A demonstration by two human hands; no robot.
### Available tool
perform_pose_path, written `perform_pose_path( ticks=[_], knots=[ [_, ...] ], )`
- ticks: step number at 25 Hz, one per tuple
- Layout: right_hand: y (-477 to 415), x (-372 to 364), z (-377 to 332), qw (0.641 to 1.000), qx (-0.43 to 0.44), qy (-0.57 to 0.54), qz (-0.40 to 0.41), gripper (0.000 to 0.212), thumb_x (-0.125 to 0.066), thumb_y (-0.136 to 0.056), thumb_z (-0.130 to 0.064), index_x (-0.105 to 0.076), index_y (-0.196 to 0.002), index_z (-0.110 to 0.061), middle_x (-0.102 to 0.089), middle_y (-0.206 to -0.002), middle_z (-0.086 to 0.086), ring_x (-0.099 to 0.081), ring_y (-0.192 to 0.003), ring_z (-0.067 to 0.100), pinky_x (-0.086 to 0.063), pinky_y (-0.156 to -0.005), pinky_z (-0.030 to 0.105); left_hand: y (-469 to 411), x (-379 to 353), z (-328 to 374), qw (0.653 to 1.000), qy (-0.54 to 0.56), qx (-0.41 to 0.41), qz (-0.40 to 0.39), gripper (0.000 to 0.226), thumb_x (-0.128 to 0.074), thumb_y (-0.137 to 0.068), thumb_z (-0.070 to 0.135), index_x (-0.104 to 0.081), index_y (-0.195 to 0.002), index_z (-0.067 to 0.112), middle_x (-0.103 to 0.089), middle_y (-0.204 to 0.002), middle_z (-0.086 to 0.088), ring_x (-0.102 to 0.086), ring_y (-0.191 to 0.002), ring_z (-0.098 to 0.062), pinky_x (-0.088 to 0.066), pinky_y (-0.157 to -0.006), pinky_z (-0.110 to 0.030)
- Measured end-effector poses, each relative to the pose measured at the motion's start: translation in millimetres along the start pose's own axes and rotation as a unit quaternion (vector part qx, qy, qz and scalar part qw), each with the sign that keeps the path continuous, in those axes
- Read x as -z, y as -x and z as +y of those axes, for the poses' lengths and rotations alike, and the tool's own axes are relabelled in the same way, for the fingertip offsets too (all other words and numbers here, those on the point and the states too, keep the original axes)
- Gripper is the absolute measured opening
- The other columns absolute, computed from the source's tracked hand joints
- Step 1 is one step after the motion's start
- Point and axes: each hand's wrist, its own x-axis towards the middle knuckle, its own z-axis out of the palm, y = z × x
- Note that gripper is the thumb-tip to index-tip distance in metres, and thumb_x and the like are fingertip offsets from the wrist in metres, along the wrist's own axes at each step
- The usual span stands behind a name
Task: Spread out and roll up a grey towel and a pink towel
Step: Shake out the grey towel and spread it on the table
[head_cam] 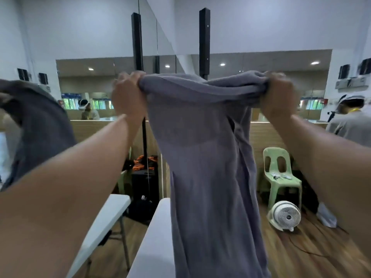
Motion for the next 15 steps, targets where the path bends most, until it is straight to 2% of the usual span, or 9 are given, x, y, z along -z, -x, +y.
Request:
perform_pose_path(
  ticks=[2,5,8,11,15],
  knots=[
    [-7,14,21,1.0,-0.002,-0.01,0.006,0.025,-0.042,-0.087,-0.019,-0.06,-0.103,-0.019,-0.064,-0.101,0.017,-0.062,-0.082,0.043,-0.05,-0.066,0.045,-14,19,5,0.995,0.051,-0.028,0.08,0.036,-0.054,-0.091,0.013,-0.066,-0.119,0.033,-0.063,-0.105,-0.012,-0.057,-0.096,-0.036,-0.049,-0.077,-0.044],
    [11,47,52,1.0,0.027,0.006,-0.002,0.023,-0.044,-0.083,-0.014,-0.058,-0.102,-0.016,-0.063,-0.1,0.019,-0.06,-0.083,0.043,-0.049,-0.066,0.046,3,50,-10,0.994,0.039,-0.065,0.081,0.047,-0.048,-0.087,0.007,-0.065,-0.124,0.03,-0.063,-0.106,-0.013,-0.056,-0.098,-0.038,-0.047,-0.081,-0.047],
    [59,77,62,0.997,0.056,0.007,-0.05,0.011,-0.046,-0.084,-0.013,-0.053,-0.092,-0.015,-0.061,-0.092,0.02,-0.059,-0.079,0.043,-0.047,-0.063,0.043,55,89,-12,0.997,0.005,-0.075,0.033,0.045,-0.05,-0.086,0.01,-0.065,-0.122,0.033,-0.062,-0.103,-0.013,-0.056,-0.096,-0.038,-0.046,-0.081,-0.047],
    [129,111,86,0.986,0.059,0.007,-0.155,0.007,-0.047,-0.083,-0.015,-0.051,-0.088,-0.018,-0.062,-0.089,0.016,-0.059,-0.078,0.042,-0.05,-0.062,0.044,133,134,-20,0.995,-0.022,-0.08,-0.047,0.044,-0.055,-0.086,0.009,-0.067,-0.121,0.033,-0.061,-0.097,-0.012,-0.055,-0.089,-0.038,-0.045,-0.075,-0.045],
    [272,171,102,0.96,0.018,-0.002,-0.281,0.017,-0.058,-0.08,-0.007,-0.058,-0.09,-0.021,-0.063,-0.085,0.01,-0.061,-0.077,0.037,-0.04,-0.059,0.035,284,185,-65,0.985,-0.074,-0.08,-0.137,0.05,-0.068,-0.075,0.004,-0.069,-0.117,0.029,-0.061,-0.091,-0.011,-0.056,-0.081,-0.037,-0.051,-0.067,-0.047]
  ],
)
